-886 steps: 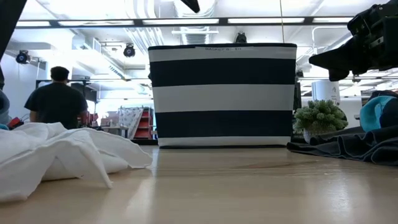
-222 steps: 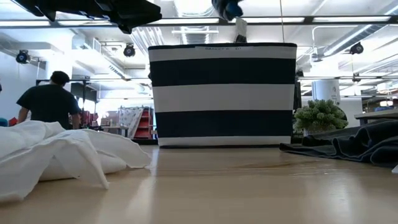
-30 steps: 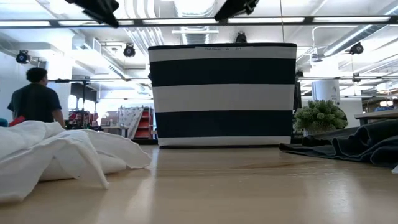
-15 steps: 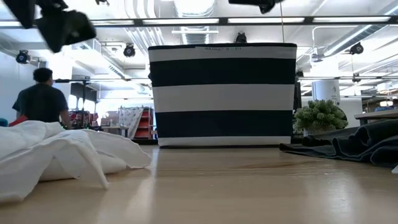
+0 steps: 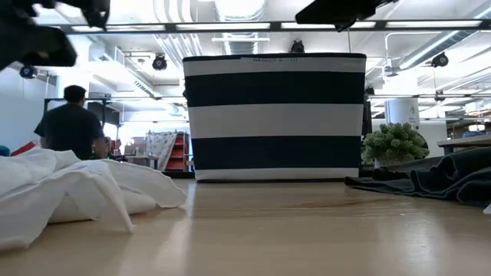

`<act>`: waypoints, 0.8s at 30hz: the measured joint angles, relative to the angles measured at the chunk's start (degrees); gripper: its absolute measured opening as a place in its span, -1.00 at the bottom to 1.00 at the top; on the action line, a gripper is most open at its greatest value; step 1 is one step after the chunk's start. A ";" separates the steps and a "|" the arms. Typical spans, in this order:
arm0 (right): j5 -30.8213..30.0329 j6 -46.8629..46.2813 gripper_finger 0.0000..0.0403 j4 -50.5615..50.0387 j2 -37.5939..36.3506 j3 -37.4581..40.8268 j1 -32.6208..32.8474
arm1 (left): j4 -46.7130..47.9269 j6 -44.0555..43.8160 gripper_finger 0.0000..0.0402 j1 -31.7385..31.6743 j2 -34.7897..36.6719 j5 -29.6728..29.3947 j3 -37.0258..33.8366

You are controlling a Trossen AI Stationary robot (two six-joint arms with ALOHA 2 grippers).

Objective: Sort clothes
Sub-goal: Put the blue underwear into the blue bin

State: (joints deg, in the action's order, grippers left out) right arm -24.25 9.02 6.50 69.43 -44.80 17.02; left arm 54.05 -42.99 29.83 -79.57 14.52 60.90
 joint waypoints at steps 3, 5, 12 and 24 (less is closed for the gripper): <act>-0.02 -0.07 -1.00 0.03 0.00 0.36 0.01 | -1.05 -2.34 0.14 1.90 0.00 0.00 -0.82; -0.06 -0.06 -1.00 0.24 0.04 0.56 -0.01 | -3.23 -3.92 0.16 2.88 0.00 0.00 -1.56; 0.00 -0.04 -1.00 1.69 0.07 1.17 0.00 | -8.96 -7.66 0.16 4.26 -0.11 1.00 -6.57; -0.58 0.07 -1.00 5.90 0.11 4.04 -0.02 | -21.68 -12.16 0.00 4.19 -1.23 1.14 -15.77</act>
State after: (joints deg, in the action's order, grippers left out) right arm -24.83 9.08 12.40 69.54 -40.76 16.99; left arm 32.37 -55.16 34.02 -80.81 15.66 45.14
